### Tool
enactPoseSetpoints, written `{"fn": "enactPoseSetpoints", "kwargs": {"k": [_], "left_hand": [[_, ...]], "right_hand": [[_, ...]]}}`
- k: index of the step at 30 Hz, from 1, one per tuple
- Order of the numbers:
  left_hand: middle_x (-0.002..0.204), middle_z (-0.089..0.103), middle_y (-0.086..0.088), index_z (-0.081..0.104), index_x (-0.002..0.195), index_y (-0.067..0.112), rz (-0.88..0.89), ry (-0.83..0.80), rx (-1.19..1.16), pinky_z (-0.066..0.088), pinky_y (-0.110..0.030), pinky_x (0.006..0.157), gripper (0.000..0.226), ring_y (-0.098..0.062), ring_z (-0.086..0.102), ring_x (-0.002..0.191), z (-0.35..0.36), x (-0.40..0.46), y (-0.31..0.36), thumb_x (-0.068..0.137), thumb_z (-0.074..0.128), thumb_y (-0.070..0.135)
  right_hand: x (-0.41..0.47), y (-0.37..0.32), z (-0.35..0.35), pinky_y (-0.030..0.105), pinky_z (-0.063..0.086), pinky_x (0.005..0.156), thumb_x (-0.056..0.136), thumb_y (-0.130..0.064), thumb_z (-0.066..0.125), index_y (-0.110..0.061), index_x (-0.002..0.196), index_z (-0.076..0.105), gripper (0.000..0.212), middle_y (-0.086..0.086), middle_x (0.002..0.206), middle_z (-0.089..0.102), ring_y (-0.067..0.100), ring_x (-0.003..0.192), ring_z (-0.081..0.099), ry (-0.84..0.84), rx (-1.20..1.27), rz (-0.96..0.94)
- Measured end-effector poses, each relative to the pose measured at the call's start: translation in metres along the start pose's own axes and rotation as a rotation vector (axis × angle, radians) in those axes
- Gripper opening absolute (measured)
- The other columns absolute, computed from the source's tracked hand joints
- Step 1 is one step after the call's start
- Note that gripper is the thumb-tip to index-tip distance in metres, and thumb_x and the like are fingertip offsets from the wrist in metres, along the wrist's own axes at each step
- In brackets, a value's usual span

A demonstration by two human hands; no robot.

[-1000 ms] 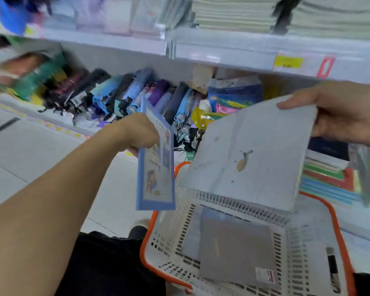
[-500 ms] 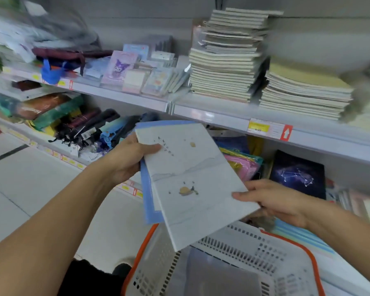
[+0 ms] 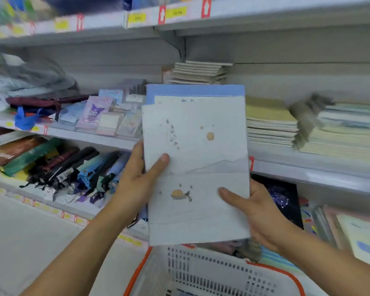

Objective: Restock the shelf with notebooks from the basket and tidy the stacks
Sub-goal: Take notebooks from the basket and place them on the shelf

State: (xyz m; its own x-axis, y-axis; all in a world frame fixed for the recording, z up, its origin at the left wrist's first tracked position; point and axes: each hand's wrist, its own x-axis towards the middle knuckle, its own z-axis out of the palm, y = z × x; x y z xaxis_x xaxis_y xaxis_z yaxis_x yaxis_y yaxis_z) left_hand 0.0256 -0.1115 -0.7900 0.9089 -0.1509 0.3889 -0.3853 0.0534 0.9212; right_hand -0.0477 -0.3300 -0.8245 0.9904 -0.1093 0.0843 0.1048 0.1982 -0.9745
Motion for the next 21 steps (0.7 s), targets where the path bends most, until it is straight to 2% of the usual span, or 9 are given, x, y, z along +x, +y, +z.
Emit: {"fn": "enactPoseSetpoints", "kwargs": {"k": [3, 5, 6, 8, 10, 12, 15, 18, 21], "left_hand": [[0.111, 0.06, 0.036, 0.041, 0.127, 0.053, -0.011, -0.234, 0.209, 0.055, -0.019, 0.07, 0.044, 0.001, 0.066, 0.096, 0.023, 0.003, 0.014, 0.092, 0.058, 0.031], [0.092, 0.068, 0.02, 0.041, 0.125, 0.055, -0.067, -0.344, 0.212, 0.051, -0.026, 0.052, 0.037, -0.014, 0.067, 0.065, 0.044, 0.016, 0.024, 0.098, 0.051, 0.033], [0.075, 0.066, 0.01, 0.044, 0.125, 0.05, -0.092, -0.345, 0.185, 0.043, -0.028, 0.043, 0.031, -0.018, 0.057, 0.049, 0.057, 0.026, 0.027, 0.1, 0.047, 0.032], [0.057, 0.054, 0.002, 0.052, 0.121, 0.032, -0.153, -0.263, 0.106, 0.03, -0.023, 0.038, 0.02, -0.016, 0.038, 0.036, 0.089, 0.052, 0.029, 0.103, 0.044, 0.03], [0.061, 0.047, 0.0, 0.054, 0.11, 0.013, -0.306, -0.192, -0.036, 0.024, -0.017, 0.033, 0.017, -0.01, 0.032, 0.036, 0.123, 0.078, 0.032, 0.103, 0.045, 0.025], [0.07, 0.042, -0.003, 0.049, 0.1, 0.009, -0.507, -0.128, -0.204, 0.023, -0.014, 0.029, 0.01, -0.008, 0.032, 0.043, 0.15, 0.1, 0.034, 0.102, 0.047, 0.018], [0.079, 0.044, -0.004, 0.048, 0.097, 0.008, -0.633, -0.122, -0.366, 0.028, -0.011, 0.029, 0.004, -0.006, 0.036, 0.044, 0.173, 0.126, 0.027, 0.1, 0.05, 0.009], [0.083, 0.049, -0.009, 0.05, 0.091, 0.001, -0.635, -0.108, -0.466, 0.044, -0.012, 0.037, 0.009, -0.007, 0.049, 0.044, 0.182, 0.143, 0.022, 0.099, 0.047, -0.001], [0.116, 0.058, -0.022, 0.05, 0.119, -0.006, -0.639, -0.14, -0.457, 0.057, -0.022, 0.059, 0.02, -0.02, 0.063, 0.081, 0.183, 0.145, 0.022, 0.1, 0.045, -0.001]], "right_hand": [[0.009, -0.023, -0.017, 0.039, 0.06, 0.086, 0.086, -0.013, 0.066, -0.013, 0.121, 0.066, 0.035, 0.004, 0.114, 0.075, 0.024, 0.103, 0.072, 0.18, 0.056, -0.146], [0.017, -0.038, -0.033, 0.034, 0.06, 0.082, 0.088, -0.015, 0.067, -0.018, 0.125, 0.063, 0.037, 0.0, 0.117, 0.074, 0.021, 0.104, 0.072, 0.277, 0.068, -0.233], [0.023, -0.046, -0.041, 0.031, 0.06, 0.081, 0.091, -0.015, 0.066, -0.019, 0.127, 0.062, 0.037, -0.002, 0.118, 0.073, 0.019, 0.105, 0.072, 0.303, 0.075, -0.255], [0.036, -0.067, -0.063, 0.029, 0.061, 0.079, 0.096, -0.015, 0.062, -0.019, 0.126, 0.062, 0.03, -0.002, 0.117, 0.074, 0.018, 0.104, 0.072, 0.325, 0.091, -0.219], [0.049, -0.095, -0.086, 0.029, 0.062, 0.071, 0.097, -0.013, 0.06, -0.013, 0.114, 0.064, 0.017, 0.003, 0.106, 0.076, 0.018, 0.092, 0.074, 0.333, 0.093, -0.082], [0.063, -0.119, -0.107, 0.031, 0.062, 0.06, 0.094, -0.002, 0.061, 0.001, 0.105, 0.061, 0.011, 0.014, 0.096, 0.074, 0.021, 0.076, 0.074, 0.328, 0.106, 0.0], [0.08, -0.124, -0.12, 0.028, 0.061, 0.06, 0.085, 0.012, 0.066, 0.005, 0.113, 0.052, 0.032, 0.02, 0.097, 0.065, 0.023, 0.077, 0.071, 0.362, 0.081, -0.048], [0.091, -0.107, -0.123, 0.025, 0.056, 0.075, 0.082, 0.016, 0.067, 0.004, 0.108, 0.057, 0.031, 0.011, 0.1, 0.069, 0.021, 0.086, 0.068, 0.446, -0.121, -0.119], [0.099, -0.099, -0.129, 0.028, 0.05, 0.077, 0.084, 0.01, 0.07, -0.013, 0.112, 0.059, 0.037, -0.011, 0.085, 0.061, 0.006, 0.076, 0.06, 0.562, -0.296, -0.199]]}}
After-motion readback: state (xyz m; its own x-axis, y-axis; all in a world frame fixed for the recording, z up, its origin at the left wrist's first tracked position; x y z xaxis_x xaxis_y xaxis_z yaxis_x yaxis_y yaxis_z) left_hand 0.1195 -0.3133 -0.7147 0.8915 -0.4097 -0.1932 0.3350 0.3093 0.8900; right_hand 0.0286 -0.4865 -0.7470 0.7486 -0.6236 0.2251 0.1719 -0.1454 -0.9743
